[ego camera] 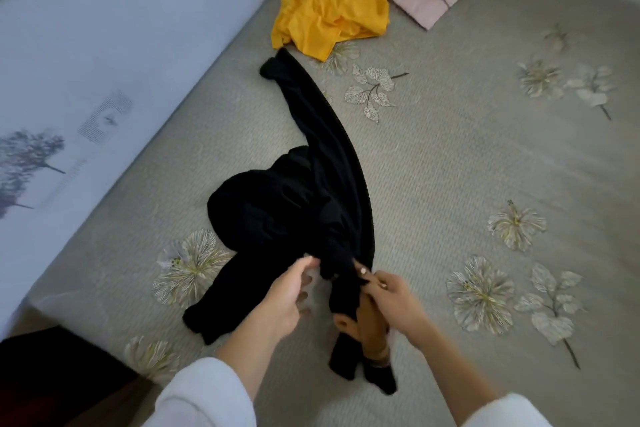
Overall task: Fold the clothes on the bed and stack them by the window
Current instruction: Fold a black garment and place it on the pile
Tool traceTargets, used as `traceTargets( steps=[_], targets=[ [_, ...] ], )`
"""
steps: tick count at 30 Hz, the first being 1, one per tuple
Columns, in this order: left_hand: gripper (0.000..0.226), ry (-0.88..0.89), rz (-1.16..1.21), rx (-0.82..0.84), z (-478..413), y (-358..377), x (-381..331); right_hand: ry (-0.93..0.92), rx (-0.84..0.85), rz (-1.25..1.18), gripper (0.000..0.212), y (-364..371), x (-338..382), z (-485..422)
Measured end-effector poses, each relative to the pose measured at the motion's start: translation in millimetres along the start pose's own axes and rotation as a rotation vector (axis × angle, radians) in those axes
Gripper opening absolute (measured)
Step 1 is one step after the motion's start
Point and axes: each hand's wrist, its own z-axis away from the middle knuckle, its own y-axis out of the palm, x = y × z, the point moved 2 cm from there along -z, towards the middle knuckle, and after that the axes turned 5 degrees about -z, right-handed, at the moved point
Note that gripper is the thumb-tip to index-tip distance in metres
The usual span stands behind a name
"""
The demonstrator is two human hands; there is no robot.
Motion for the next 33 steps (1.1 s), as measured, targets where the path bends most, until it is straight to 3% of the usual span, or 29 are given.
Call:
traceTargets(
  steps=[3, 5, 10, 12, 16, 19, 22, 26, 30, 33],
  targets=[
    [0.034, -0.017, -0.124, 0.047, 27, -9, 10, 0.047, -0.041, -0.344, 0.025, -18, 21, 29],
    [0.035, 0.038, -0.208, 0.138, 46, -11, 15, 0.024, -0.059, -0.434, 0.020, -28, 37, 54],
    [0.055, 0.155, -0.260, 0.531, 116, -8, 3, -0.080, -0.029, -0.365, 0.019, -39, 68, 125],
    [0.060, 0.199, -0.326, 0.589, 148, -4, -6, -0.127, 0.016, -0.297, 0.021, -40, 78, 155],
    [0.048, 0.324, -0.490, 0.696, 201, 9, -17, -0.199, -0.014, -0.205, 0.032, -49, 93, 209],
    [0.038, 0.427, -0.622, 0.634, 230, 25, -27, -0.217, -0.106, -0.174, 0.034, -70, 97, 242],
    [0.011, 0.552, -0.785, 0.492, 260, 43, -41, -0.197, -0.236, -0.283, 0.034, -105, 88, 272],
    [0.023, 0.650, -0.808, 0.349, 300, 69, -60, -0.229, -0.227, -0.418, 0.031, -157, 63, 312],
    [0.025, 0.765, -0.705, 0.266, 334, 100, -65, -0.224, -0.091, -0.184, 0.025, -210, 37, 348],
    [0.020, 0.801, -0.509, 0.236, 353, 126, -57, -0.130, -0.092, 0.198, 0.034, -251, 16, 362]
  ],
)
